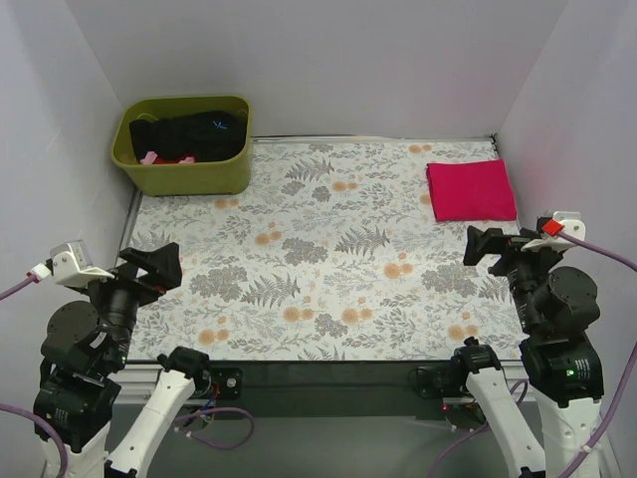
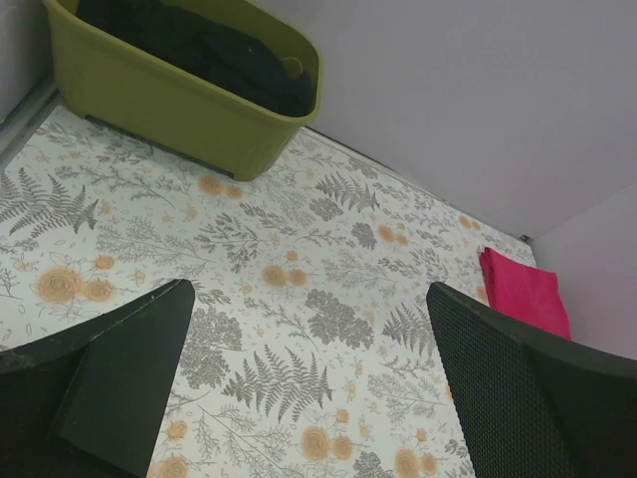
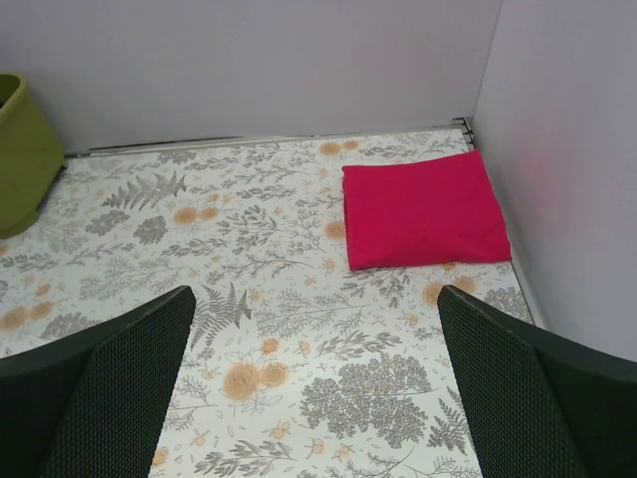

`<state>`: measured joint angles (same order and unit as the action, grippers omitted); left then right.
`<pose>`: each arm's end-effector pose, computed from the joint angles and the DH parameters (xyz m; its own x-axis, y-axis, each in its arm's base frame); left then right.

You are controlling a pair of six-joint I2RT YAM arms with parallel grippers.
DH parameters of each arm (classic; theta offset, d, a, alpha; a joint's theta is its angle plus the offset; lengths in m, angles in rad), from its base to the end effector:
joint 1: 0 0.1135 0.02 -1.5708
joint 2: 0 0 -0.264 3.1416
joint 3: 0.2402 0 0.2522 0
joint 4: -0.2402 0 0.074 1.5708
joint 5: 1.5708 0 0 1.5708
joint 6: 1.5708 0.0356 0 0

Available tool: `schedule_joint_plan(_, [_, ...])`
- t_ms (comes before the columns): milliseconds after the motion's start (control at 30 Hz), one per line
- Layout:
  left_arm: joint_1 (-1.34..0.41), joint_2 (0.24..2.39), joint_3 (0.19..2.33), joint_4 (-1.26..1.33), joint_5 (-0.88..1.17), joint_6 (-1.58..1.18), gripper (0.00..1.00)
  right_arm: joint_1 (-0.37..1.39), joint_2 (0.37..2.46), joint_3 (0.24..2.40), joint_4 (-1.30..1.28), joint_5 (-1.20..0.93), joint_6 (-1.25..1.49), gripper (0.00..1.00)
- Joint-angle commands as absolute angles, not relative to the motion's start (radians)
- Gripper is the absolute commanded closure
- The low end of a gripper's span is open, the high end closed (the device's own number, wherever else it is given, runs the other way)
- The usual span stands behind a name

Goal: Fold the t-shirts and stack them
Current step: Grab the tshirt from the pile

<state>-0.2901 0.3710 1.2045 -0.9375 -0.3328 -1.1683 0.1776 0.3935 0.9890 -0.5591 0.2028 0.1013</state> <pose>0.0046 0.0108 0.4197 -0.0013 -0.9071 -0.4208 -0.1076 0.4185 -0.9018 0.0545 0.0025 0.4058 0.0382 0.1075 -0.9935 0.0213 0.9939 0.1084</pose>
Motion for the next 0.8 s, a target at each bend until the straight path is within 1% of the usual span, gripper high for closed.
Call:
schedule_joint_plan(0, [-0.293, 0.39, 1.186, -0.939, -0.347, -1.172, 0.02, 0.184, 0.399, 0.994, -0.529, 0.216, 0.098, 0.02])
schedule_joint_plan(200, [-0.293, 0.442, 1.146, -0.875, -0.327, -1.177, 0.02, 0.198, 0.408, 0.97, -0.509, 0.172, 0.107, 0.02])
schedule_joint_plan(300, [-0.293, 0.527, 1.12, -0.815, -0.301, -1.187, 0.02, 0.207, 0.41, 0.936, -0.503, 0.132, 0.117, 0.02])
schedule_joint_plan(400, [-0.293, 0.664, 1.106, -0.727, -0.24, -1.2, 0.02, 0.227, 0.417, 0.911, -0.497, 0.1, 0.115, 0.02])
schedule_joint_plan(433, [-0.293, 0.752, 1.101, -0.666, -0.224, -1.201, 0.02, 0.239, 0.423, 0.896, -0.497, 0.092, 0.112, 0.02])
schedule_joint_plan(500, [-0.293, 0.855, 1.114, -0.609, -0.204, -1.204, 0.02, 0.256, 0.425, 0.881, -0.496, 0.075, 0.117, 0.02])
schedule_joint_plan(533, [-0.291, 0.906, 1.138, -0.563, -0.209, -1.215, 0.03, 0.261, 0.423, 0.862, -0.492, 0.058, 0.12, 0.02])
schedule_joint_plan(567, [-0.29, 1.024, 1.167, -0.549, -0.21, -1.219, 0.03, 0.264, 0.42, 0.856, -0.489, 0.039, 0.118, 0.02])
schedule_joint_plan(633, [-0.291, 1.129, 1.241, -0.497, -0.228, -1.2, 0.04, 0.267, 0.416, 0.835, -0.489, -0.038, 0.118, 0.02])
schedule_joint_plan(667, [-0.29, 1.232, 1.259, -0.467, -0.238, -1.186, 0.04, 0.268, 0.413, 0.827, -0.489, -0.063, 0.118, 0.02])
schedule_joint_plan(767, [-0.253, 1.385, 1.357, -0.368, -0.233, -1.151, 0.09, 0.268, 0.397, 0.796, -0.486, -0.129, 0.149, 0.02])
